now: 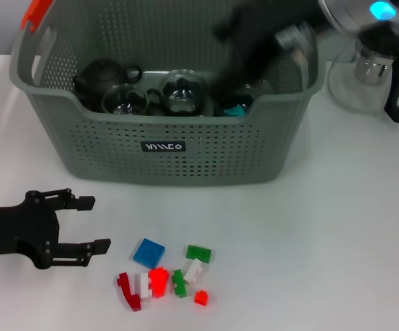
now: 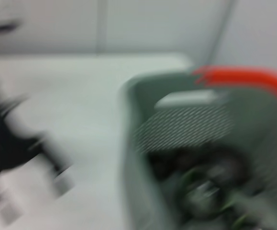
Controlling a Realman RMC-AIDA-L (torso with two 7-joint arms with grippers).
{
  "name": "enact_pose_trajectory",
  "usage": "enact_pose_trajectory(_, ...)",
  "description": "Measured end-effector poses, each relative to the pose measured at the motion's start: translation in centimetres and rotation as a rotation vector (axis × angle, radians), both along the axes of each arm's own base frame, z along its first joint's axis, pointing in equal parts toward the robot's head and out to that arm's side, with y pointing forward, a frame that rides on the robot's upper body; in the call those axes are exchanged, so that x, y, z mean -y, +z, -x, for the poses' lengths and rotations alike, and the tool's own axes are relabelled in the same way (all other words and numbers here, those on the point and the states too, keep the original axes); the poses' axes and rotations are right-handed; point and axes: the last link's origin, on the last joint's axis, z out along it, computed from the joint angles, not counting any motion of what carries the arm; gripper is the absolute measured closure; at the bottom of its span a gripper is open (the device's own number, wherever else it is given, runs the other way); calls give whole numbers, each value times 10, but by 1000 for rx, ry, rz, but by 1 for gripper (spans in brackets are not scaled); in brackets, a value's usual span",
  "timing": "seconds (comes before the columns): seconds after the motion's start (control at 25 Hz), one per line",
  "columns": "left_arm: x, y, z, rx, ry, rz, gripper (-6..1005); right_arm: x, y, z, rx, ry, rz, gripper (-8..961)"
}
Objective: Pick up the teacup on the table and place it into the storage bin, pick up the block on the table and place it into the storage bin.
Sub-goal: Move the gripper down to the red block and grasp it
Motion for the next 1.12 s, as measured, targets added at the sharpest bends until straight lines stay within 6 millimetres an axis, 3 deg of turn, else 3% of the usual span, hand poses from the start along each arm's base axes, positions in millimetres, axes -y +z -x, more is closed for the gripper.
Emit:
enact_pose_trajectory(0.2,0,1,0,1,3,-5,172,39,-13,-22,161,-35,180,14)
enact_pose_trajectory(0.4,0,1,1,4,8,-10,172,60,-45,-42,292,-122,302,14)
enact_pose_trajectory(0.88,1,1,2,5,8,-14,172,81,-121,-52,422,-185,416,31)
enact_pose_trajectory(1.12,2,1,2,6,7,-16,172,81,-132,-54,430,-193,393,46)
